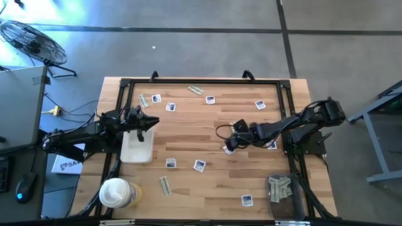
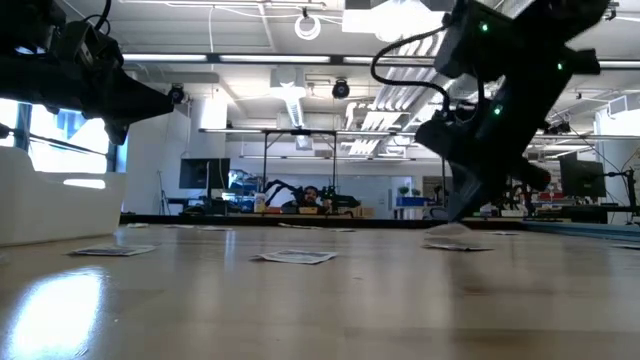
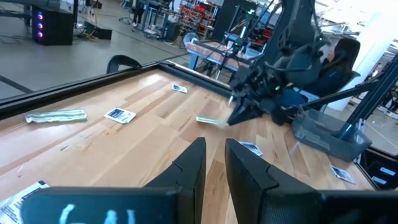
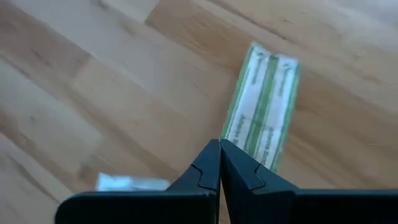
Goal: Pick & Place First Aid Supplies
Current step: Put the green bandage pack into the black bin
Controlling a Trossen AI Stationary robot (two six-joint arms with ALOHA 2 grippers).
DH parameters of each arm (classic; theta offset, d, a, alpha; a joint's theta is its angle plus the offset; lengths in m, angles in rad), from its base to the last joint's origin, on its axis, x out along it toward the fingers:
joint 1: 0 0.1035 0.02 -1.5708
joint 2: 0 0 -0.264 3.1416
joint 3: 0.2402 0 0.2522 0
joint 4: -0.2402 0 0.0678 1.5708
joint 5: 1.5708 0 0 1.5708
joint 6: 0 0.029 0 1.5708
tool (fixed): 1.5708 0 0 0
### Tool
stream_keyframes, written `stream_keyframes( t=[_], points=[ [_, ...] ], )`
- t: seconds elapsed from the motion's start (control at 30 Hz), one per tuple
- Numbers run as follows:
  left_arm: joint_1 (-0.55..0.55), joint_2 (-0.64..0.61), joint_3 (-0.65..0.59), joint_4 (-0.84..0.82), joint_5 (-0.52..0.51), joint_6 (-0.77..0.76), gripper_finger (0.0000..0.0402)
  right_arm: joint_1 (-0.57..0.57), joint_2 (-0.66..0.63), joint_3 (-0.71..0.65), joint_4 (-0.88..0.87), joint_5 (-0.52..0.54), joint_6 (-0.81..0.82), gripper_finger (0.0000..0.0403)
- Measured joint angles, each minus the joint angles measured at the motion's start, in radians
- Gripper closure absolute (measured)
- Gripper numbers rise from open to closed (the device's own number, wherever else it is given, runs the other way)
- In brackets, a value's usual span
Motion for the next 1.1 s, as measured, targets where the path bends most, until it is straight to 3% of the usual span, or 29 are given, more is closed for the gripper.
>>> stream_keyframes(
  t=[0.1, 0.2, 0.33, 0.67, 0.87, 0.97, 1.1],
  points=[
    [0.0, 0.0, 0.0, 0.0, 0.0, 0.0, 0.0341, 0.0, 0.033, -0.053, 0.127, 0.091, 0.09, 0.0403],
    [0.0, 0.0, 0.0, 0.0, 0.0, 0.0, 0.0341, -0.005, 0.054, -0.068, 0.194, 0.146, 0.036, 0.0402],
    [0.0, 0.0, 0.0, 0.0, 0.0, 0.0, 0.0341, -0.01, 0.06, -0.066, 0.197, 0.141, -0.099, 0.0382],
    [0.0, 0.0, 0.0, 0.0, 0.0, 0.0, 0.0341, -0.012, 0.059, -0.097, 0.197, 0.102, -0.473, 0.0287],
    [0.0, 0.0, 0.0, 0.0, 0.0, 0.0, 0.0341, -0.061, 0.053, -0.209, 0.391, 0.069, -0.452, 0.0278],
    [0.0, 0.0, 0.0, 0.0, 0.0, 0.0, 0.0341, -0.062, 0.054, -0.261, 0.537, 0.067, -0.528, 0.0279],
    [0.0, 0.0, 0.0, 0.0, 0.0, 0.0, 0.0341, -0.048, 0.057, -0.266, 0.579, 0.083, -0.676, 0.028]
  ],
)
